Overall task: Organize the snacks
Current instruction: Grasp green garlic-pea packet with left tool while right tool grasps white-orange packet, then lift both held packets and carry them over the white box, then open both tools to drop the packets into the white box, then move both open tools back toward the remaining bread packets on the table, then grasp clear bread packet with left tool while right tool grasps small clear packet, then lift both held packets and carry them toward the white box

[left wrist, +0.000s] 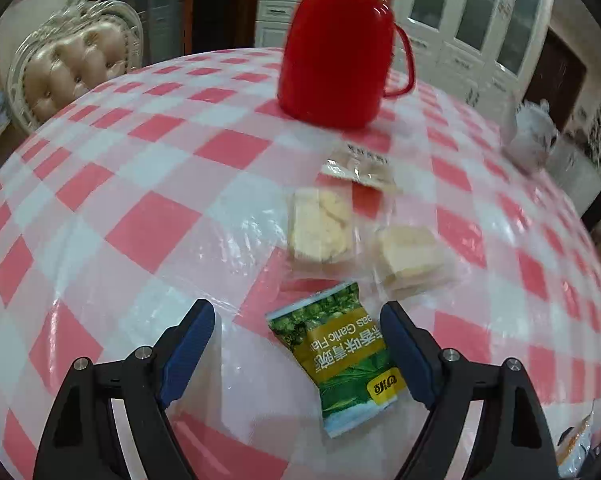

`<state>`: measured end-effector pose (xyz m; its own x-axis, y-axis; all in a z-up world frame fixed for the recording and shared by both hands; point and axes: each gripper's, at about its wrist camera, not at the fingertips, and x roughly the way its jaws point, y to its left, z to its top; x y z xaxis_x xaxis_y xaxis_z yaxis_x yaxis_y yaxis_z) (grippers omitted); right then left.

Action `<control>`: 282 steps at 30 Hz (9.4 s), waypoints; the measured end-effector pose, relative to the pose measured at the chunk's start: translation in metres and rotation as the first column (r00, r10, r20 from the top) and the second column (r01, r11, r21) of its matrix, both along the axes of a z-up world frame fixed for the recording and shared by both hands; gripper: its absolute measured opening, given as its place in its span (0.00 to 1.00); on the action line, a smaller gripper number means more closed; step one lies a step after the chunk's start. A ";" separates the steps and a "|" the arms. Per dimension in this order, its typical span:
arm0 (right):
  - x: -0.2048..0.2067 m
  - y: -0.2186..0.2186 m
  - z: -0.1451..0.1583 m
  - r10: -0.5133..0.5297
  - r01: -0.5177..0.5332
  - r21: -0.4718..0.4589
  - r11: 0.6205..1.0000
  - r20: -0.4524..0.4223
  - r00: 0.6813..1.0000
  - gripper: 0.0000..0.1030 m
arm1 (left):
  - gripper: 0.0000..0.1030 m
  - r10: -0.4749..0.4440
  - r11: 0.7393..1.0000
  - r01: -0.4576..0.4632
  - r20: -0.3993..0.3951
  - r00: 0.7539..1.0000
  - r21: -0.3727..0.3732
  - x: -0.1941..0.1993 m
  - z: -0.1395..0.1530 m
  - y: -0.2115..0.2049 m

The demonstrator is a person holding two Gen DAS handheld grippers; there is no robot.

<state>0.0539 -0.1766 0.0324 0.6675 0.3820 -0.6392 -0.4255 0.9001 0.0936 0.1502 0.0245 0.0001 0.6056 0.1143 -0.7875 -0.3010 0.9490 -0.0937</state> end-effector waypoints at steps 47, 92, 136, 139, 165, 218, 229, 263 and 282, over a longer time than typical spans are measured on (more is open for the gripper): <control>-0.062 0.004 0.005 -0.069 0.070 0.047 0.996 -0.036 0.997 0.38 | 0.34 -0.338 0.940 0.327 0.148 0.929 0.096 -0.166 0.041 -0.035; -0.239 -0.080 0.025 -0.187 0.190 -0.055 0.980 0.051 0.981 0.38 | 0.34 -0.639 0.768 0.613 0.164 0.752 0.184 -0.301 0.042 -0.159; -0.363 -0.298 -0.032 -0.367 0.240 -0.532 0.812 -0.146 0.919 0.38 | 0.34 -0.997 0.018 1.000 -0.074 0.017 -0.005 -0.411 -0.012 -0.424; -0.367 -0.302 -0.035 -0.370 0.233 -0.537 0.811 -0.162 0.915 0.38 | 0.35 -0.997 -0.012 1.000 -0.082 -0.012 -0.002 -0.415 -0.016 -0.432; -0.204 -0.142 0.052 -0.160 0.185 -0.111 0.977 0.202 0.966 0.83 | 0.81 -0.650 0.760 0.616 0.204 0.732 0.207 -0.205 0.063 -0.148; 0.005 0.006 -0.014 -0.048 0.052 0.042 0.998 -0.092 0.995 0.16 | 0.81 -0.136 0.991 0.136 0.031 0.990 0.005 0.066 0.006 0.017; -0.005 0.020 -0.011 -0.008 0.007 -0.013 1.000 -0.049 0.999 0.16 | 0.46 -0.115 0.989 0.117 -0.035 0.993 0.086 0.064 0.000 0.038; -0.031 0.010 -0.003 -0.066 0.070 0.069 0.995 -0.064 0.996 0.16 | 0.37 -0.328 0.945 0.325 0.140 0.934 0.043 -0.148 0.030 -0.009; -0.126 0.016 0.017 -0.064 0.063 0.035 0.997 0.016 0.998 0.16 | 0.37 -0.407 0.913 0.399 0.182 0.895 0.083 -0.219 0.041 -0.051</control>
